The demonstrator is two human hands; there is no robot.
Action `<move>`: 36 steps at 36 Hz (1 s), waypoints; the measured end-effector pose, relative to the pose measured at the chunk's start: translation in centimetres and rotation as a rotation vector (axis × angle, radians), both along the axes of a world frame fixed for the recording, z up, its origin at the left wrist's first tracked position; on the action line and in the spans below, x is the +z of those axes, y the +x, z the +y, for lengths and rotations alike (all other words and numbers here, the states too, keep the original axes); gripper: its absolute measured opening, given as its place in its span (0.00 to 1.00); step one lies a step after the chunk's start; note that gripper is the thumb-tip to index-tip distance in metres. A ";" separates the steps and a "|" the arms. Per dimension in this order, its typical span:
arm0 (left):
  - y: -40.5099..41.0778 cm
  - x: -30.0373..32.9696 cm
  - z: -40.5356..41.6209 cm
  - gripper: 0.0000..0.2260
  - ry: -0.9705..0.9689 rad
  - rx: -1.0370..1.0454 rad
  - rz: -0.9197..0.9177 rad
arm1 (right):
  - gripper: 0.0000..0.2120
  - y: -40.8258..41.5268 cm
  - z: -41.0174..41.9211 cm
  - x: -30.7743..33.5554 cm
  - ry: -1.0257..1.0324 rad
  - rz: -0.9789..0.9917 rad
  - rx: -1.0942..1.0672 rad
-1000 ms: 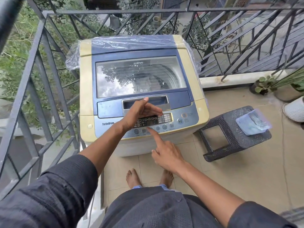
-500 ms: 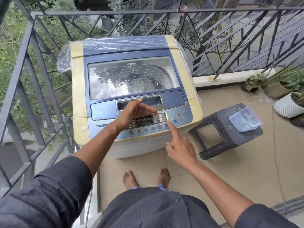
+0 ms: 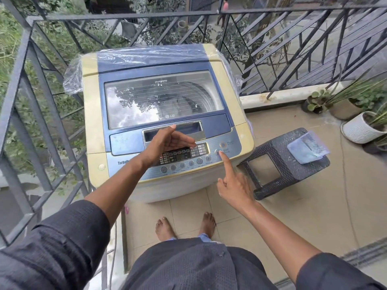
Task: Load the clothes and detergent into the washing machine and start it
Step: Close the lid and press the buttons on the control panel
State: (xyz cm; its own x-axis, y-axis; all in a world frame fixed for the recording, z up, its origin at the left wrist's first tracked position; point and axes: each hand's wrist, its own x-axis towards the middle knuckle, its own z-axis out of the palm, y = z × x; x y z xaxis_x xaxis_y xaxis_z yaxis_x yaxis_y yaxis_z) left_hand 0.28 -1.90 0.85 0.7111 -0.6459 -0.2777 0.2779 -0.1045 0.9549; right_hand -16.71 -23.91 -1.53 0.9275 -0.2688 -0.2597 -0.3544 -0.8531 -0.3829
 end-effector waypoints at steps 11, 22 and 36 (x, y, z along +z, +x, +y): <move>0.6 -0.3 0.0 0.35 -0.043 -0.039 0.075 | 0.52 -0.2 0.4 0.5 -0.095 0.082 0.064; 0.5 -0.3 0.1 0.34 -0.011 -0.036 0.040 | 0.54 0.0 -0.2 0.2 -0.154 0.110 0.110; 0.4 -0.5 0.1 0.34 -0.025 -0.003 0.067 | 0.54 -0.1 -0.3 0.3 -0.147 0.147 0.102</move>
